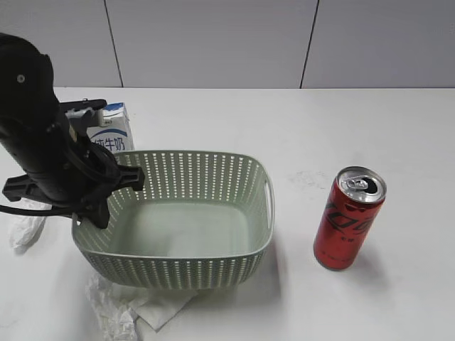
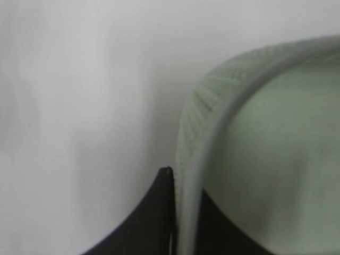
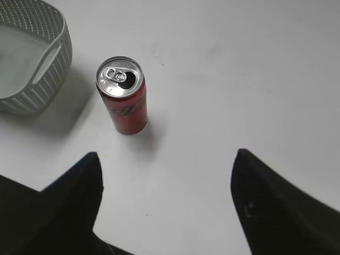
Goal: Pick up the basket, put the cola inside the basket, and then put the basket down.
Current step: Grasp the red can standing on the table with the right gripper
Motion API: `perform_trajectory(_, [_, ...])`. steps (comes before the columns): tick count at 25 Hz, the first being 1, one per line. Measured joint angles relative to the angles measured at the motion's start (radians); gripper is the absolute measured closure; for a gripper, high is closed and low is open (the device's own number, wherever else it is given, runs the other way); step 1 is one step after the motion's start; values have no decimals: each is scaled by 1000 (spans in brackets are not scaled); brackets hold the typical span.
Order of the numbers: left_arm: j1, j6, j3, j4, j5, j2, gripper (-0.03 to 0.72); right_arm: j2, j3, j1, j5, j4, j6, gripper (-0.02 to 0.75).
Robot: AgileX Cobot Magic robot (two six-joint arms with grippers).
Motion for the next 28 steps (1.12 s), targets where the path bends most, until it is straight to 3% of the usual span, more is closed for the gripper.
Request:
perform_trajectory(5, [0, 0, 0, 0, 12, 0, 690, -297, 223, 0, -124, -3, 3, 165])
perform_trajectory(11, [0, 0, -1, 0, 27, 0, 690, -560, 402, 0, -166, -10, 6, 168])
perform_trajectory(28, [-1, 0, -1, -14, 18, 0, 690, -607, 438, 1, -133, -78, 59, 169])
